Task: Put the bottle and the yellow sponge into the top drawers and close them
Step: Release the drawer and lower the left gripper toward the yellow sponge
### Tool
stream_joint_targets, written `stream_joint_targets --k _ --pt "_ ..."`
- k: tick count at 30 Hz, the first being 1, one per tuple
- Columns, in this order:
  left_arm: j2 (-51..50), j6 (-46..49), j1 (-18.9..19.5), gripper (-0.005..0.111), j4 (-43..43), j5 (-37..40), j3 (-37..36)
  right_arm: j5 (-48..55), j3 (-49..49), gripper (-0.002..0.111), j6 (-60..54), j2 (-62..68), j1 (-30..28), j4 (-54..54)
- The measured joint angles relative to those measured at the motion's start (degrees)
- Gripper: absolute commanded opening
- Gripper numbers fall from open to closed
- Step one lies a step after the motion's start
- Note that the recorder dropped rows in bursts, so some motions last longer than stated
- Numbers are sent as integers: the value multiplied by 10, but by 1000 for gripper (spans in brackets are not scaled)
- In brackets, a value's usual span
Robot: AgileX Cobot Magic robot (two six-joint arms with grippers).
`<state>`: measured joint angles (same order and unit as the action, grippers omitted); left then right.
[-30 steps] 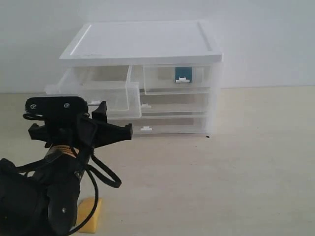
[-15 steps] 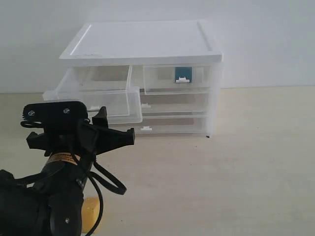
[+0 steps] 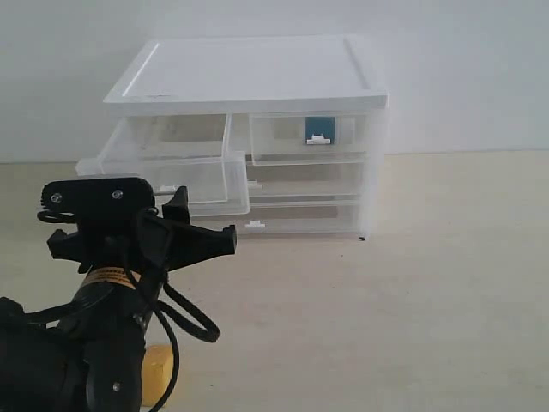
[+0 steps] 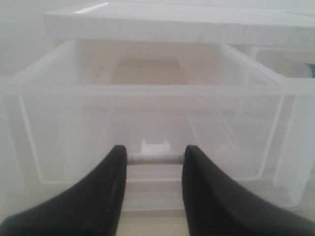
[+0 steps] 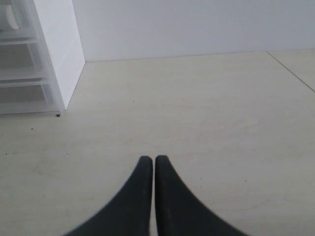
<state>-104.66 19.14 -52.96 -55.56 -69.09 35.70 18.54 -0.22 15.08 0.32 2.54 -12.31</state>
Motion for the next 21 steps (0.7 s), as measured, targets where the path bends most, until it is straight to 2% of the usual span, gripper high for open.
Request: stream_joint_targets --k 4,11,16,18,21 --pt "0 0 0 33 12 1 -1 0 0 0 0 0 0 0" --pt "1 0 -1 51 13 3 -1 0 0 0 0 0 0 0" --pt "3 0 -1 81 13 5 -1 0 0 0 0 0 0 0" --pt "6 0 -1 85 8 17 -1 0 0 0 0 0 0 0" --pt "21 11 -1 85 -12 61 -1 0 0 0 0 0 0 0"
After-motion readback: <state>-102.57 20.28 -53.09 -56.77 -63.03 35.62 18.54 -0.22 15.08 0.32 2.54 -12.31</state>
